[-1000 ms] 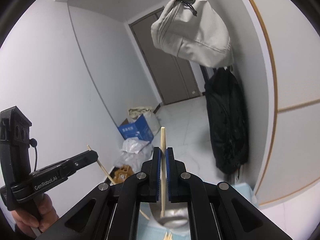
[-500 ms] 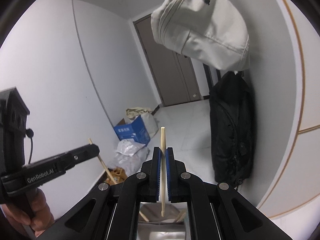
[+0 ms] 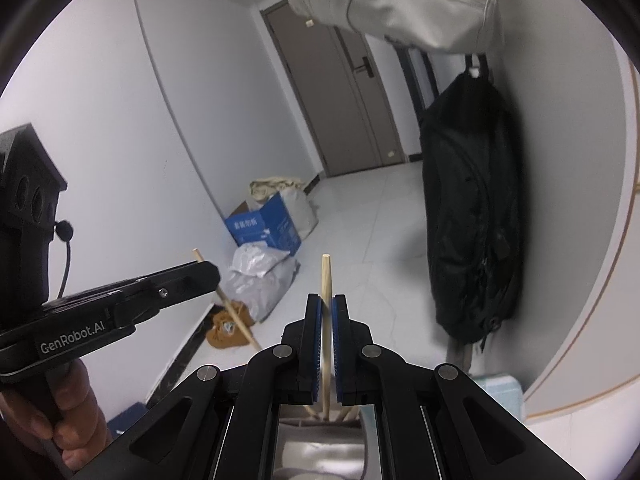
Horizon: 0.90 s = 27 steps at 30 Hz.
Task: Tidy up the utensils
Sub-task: 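Lower both chopsticks into the holder and open both tools, then move both open tools back down to the remaining chopsticks on the cloth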
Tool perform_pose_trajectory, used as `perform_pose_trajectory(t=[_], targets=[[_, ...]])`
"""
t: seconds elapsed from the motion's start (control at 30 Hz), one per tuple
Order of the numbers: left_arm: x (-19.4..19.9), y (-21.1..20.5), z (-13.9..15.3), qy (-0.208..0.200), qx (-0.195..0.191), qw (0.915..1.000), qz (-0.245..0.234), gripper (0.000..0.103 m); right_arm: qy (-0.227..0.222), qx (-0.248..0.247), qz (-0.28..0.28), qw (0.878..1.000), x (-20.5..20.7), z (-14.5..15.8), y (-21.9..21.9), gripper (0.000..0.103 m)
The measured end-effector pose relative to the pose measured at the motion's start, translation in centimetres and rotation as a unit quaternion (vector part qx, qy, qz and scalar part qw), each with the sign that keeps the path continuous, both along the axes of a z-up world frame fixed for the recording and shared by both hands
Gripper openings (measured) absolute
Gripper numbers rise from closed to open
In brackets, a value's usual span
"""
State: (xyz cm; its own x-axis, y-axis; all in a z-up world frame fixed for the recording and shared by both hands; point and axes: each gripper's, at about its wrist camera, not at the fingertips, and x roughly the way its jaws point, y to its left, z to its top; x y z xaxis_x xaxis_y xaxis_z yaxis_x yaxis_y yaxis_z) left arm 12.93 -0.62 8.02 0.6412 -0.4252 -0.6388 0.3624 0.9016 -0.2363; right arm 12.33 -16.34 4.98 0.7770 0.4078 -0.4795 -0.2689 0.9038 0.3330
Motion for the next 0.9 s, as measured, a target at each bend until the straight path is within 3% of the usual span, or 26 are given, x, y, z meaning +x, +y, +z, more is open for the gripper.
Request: perform_pose_trajectory(t=[0.13,0.2,0.27,0.5,0.7,0.9], targets=[[0.5,0.3,-0.3,0.03,-0.017,0.9994,-0.005,0.004,0.016,0.019,0.006,1.0,-0.2,-0.7,-0.6,0.008],[0.5,0.6,-0.2,0.035,-0.024,0.9991,0.005,0.03,0.024,0.029,0.01,0.999,-0.2,-1.0,-1.0,0.012],[0.0,1.3,0.2,0.028,-0.035,0.9988,0.022,0.045,0.032,0.03,0.005,0.999,-0.6,-1.3,-1.6,0.019],[-1.7,2.2,0.9,0.024,-0.031,0.9971,0.065,0.049,0.035,0.03,-0.017,0.999,-4.2,-1.5,-4.0,0.042],[-4.0,2.2,1.3,0.014,-0.013,0.9959,0.088,0.059,0.027,0.038,-0.028,0.998,-7.0,-0.8,-5.0,0.051],[-6.6,2.2,1.7,0.003,0.004,0.9951,0.099,0.061,0.007,0.042,-0.03,0.999,-9.8,0.7,-4.6,0.064]])
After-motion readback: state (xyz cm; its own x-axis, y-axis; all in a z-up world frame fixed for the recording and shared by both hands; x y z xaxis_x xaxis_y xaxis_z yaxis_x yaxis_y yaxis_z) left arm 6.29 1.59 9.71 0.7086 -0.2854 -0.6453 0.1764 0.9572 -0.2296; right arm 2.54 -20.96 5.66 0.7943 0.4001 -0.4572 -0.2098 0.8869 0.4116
